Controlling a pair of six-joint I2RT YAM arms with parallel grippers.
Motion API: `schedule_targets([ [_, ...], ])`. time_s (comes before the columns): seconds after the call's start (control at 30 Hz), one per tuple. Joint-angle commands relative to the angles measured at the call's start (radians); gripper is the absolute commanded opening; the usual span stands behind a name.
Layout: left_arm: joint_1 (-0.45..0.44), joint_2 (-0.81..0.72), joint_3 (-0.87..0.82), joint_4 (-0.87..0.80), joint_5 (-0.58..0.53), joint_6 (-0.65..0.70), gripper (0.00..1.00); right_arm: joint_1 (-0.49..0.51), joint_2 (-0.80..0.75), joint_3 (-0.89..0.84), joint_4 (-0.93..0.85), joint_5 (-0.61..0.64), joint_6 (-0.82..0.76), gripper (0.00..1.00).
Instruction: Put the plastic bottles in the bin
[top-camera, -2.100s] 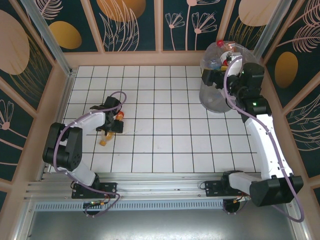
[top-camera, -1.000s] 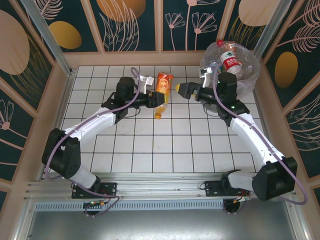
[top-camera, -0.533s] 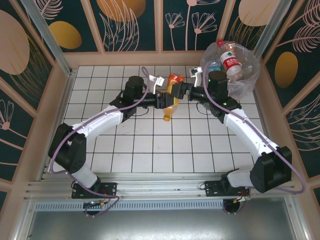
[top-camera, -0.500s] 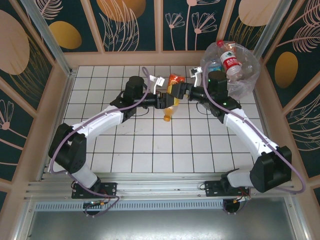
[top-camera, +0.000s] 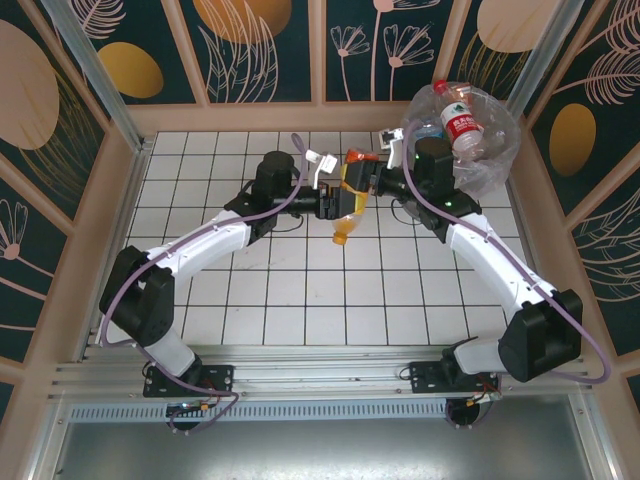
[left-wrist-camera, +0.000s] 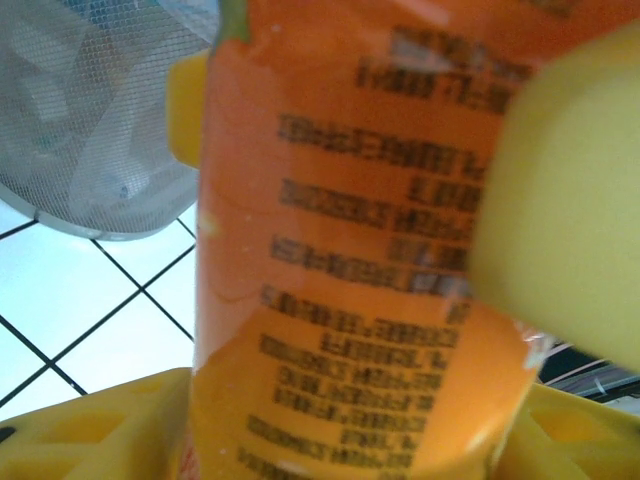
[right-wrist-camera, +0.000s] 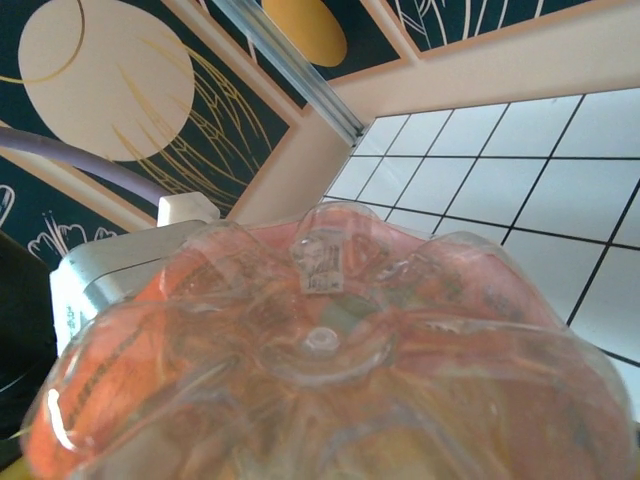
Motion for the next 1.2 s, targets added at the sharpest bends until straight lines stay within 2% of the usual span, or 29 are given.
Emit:
schedule_targets([
  [0.0, -0.001, 0.003, 0.041, 0.042, 0.003, 0.007, 0.75, 0.004, -0.031, 0.042, -0.013, 0.023, -0.024, 0.53],
  [0.1, -0.001, -0.018, 0.048, 0.035, -0.016, 0.032, 0.86, -0.003, -0.042, 0.061, -0.04, 0.032, -0.035, 0.52],
  [0.17, -0.001, -0.036, 0.059, -0.005, -0.051, 0.075, 0.98, -0.014, -0.054, 0.076, -0.059, 0.045, -0.043, 0.52],
  [0.37, -0.001, -0.139, 0.066, -0.129, -0.246, 0.229, 0.99, -0.093, -0.117, 0.154, -0.179, 0.097, -0.11, 0.52],
  [0.53, 0.0, -0.245, 0.023, -0.131, -0.318, 0.293, 0.99, -0.218, -0.184, 0.237, -0.252, 0.157, -0.16, 0.52],
  [0.7, -0.001, -0.305, -0.036, -0.143, -0.307, 0.346, 0.99, -0.247, -0.205, 0.351, -0.3, 0.403, -0.26, 0.53],
  [0.87, 0.0, -0.363, -0.125, -0.116, -0.232, 0.377, 0.99, -0.246, -0.192, 0.391, -0.259, 0.675, -0.366, 0.53],
  [0.97, 0.0, -0.393, -0.164, -0.092, -0.225, 0.371, 0.99, -0.246, -0.17, 0.429, -0.247, 0.818, -0.442, 0.53],
  [1.17, 0.0, -0.415, -0.211, -0.059, -0.233, 0.368, 0.98, -0.252, -0.121, 0.499, -0.212, 1.015, -0.558, 0.53],
])
